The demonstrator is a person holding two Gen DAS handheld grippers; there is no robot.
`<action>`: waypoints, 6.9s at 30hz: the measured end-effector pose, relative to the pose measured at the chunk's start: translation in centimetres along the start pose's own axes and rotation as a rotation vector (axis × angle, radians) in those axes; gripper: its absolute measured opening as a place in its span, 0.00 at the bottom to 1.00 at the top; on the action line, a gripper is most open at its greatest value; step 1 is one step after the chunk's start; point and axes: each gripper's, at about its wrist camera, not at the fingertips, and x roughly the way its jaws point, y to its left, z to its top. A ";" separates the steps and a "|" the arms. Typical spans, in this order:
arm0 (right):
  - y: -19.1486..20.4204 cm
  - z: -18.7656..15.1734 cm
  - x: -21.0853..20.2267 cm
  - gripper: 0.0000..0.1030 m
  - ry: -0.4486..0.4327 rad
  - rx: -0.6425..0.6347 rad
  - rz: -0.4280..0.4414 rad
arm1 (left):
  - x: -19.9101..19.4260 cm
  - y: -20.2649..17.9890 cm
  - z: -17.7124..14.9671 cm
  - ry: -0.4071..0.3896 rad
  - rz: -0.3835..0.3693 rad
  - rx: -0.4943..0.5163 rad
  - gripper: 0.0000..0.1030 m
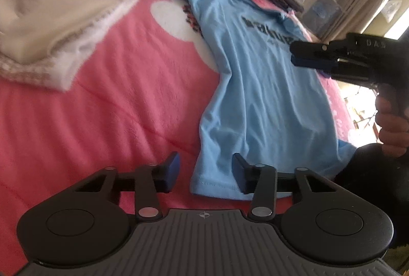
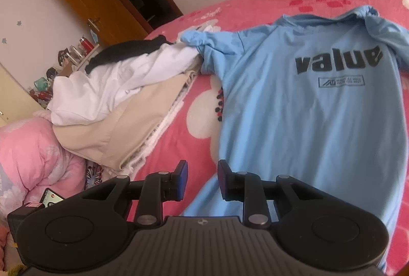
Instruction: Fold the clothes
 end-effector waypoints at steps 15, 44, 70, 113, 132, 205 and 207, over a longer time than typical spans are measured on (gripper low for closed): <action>3.0 6.7 11.9 0.26 0.030 -0.390 -0.199 | 1.3 -0.8 -1.0 -0.022 -0.006 0.067 0.22; -10.2 15.0 14.6 0.04 -0.071 0.261 0.043 | 1.9 2.6 -1.1 0.002 -0.227 -0.045 0.30; -8.3 15.0 17.2 0.05 0.025 0.037 -0.135 | -0.4 0.7 -2.2 -0.056 -0.277 0.052 0.33; 2.2 19.1 19.2 0.48 -0.001 -0.516 -0.238 | -1.1 3.9 -4.3 -0.055 -0.069 -0.163 0.02; -5.0 23.1 20.6 0.12 -0.219 0.010 -0.254 | 0.9 4.6 -3.0 -0.001 -0.112 -0.090 0.02; 4.2 24.5 32.3 0.07 0.294 -0.273 -0.004 | 3.3 8.0 -1.4 0.108 -0.256 -0.258 0.05; 2.8 24.9 27.9 0.10 0.250 -0.261 0.027 | 3.1 7.8 -1.4 0.098 -0.246 -0.243 0.05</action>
